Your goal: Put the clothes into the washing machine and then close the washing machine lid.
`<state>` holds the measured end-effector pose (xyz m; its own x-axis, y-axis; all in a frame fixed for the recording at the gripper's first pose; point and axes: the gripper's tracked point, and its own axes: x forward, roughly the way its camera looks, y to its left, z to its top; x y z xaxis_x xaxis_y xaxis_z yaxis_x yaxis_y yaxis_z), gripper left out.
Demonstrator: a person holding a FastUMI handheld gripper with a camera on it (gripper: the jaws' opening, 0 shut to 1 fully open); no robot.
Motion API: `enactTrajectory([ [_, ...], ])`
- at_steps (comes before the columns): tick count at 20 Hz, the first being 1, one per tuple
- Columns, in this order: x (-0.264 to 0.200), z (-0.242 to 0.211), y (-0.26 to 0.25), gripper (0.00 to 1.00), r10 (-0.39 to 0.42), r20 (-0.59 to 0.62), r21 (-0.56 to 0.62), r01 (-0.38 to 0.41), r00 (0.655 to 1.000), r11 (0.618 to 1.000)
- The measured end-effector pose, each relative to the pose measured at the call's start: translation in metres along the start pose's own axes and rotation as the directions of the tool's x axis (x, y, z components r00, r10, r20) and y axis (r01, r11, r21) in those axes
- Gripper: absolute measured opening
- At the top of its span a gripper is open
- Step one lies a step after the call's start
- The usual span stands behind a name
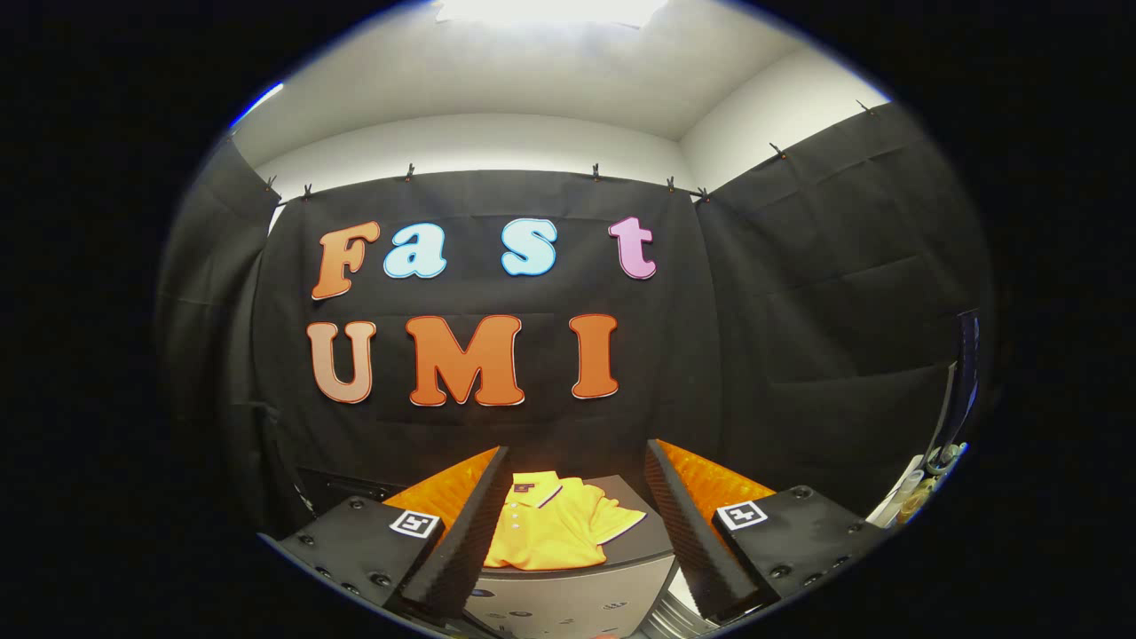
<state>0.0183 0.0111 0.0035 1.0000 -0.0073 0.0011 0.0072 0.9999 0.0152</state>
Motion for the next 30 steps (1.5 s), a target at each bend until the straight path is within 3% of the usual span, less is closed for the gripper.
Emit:
enactTrajectory([
  [8,0.041,0.017,0.021,0.97,0.032,0.002,-0.023,-0.032,0.999,0.999],
  [15,0.152,-0.030,0.064,0.98,0.058,-0.162,0.064,-0.048,0.985,0.997],
  [19,0.203,-0.067,0.082,0.98,0.048,-0.258,0.008,-0.047,0.965,0.999],
  [22,0.228,-0.114,0.093,0.98,0.042,-0.356,-0.026,-0.055,0.934,0.998],
  [26,0.243,-0.192,0.095,0.96,0.012,-0.519,-0.075,-0.060,0.855,0.995],
  [30,0.249,-0.240,0.094,0.96,0.008,-0.611,-0.071,-0.064,0.791,0.995],
])
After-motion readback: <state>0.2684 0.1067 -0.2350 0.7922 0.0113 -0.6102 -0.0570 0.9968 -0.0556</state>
